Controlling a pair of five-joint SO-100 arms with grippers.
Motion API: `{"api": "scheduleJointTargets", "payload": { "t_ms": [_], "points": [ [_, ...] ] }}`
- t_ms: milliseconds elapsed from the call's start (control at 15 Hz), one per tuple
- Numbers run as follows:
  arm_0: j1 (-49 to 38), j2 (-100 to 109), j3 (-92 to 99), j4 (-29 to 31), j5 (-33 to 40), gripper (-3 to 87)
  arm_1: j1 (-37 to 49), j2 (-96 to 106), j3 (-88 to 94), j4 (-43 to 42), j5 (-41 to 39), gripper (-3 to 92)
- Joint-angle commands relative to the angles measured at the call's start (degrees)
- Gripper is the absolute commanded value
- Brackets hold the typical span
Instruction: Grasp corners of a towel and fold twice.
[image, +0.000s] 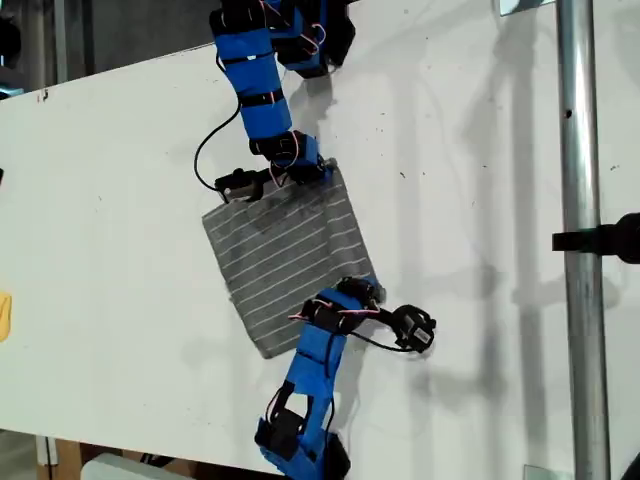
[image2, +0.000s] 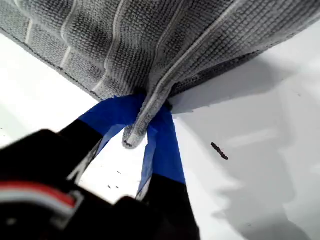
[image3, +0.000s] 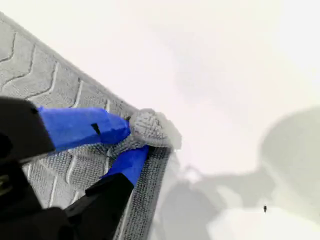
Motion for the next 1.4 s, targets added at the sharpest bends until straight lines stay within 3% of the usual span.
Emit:
{"api": "scheduleJointTargets", "payload": {
  "t_ms": [0, 200, 400, 533, 667, 800, 1067, 1333],
  "points": [
    [1.1, 0.8, -1.8, -0.3, -0.5, -2.9, 0.0, 0.9, -1.8, -0.3, -0.2, -0.2],
    [2.2, 6.2, -9.2, 7.8, 3.2, -2.9, -5.7, 7.1, -2.0, 3.3, 4.3, -0.2],
    [7.2, 21.3, -9.0, 13.4, 4.5, -2.9, -21.0, 25.5, -2.2, 13.1, 16.9, -0.3],
    [8.6, 26.1, -9.0, 16.5, 3.9, -2.9, -26.0, 30.4, -2.9, 14.6, 19.9, -0.3],
    [6.1, 27.2, -8.9, 22.0, 1.2, -2.9, -19.2, 28.6, -2.4, 12.4, 15.1, -0.3],
    [0.4, 29.8, -5.9, 25.8, 2.1, -2.9, -6.9, 28.6, 0.1, 6.5, 6.1, -0.3],
    [-15.1, 32.9, 3.6, 26.7, 10.7, -2.9, 18.5, 21.1, -1.8, -4.6, -15.2, -0.3],
    [-32.7, 34.9, 6.2, 26.5, 24.1, -2.9, 31.8, 0.2, -24.4, -6.8, -29.2, -0.3]
  ]
}}
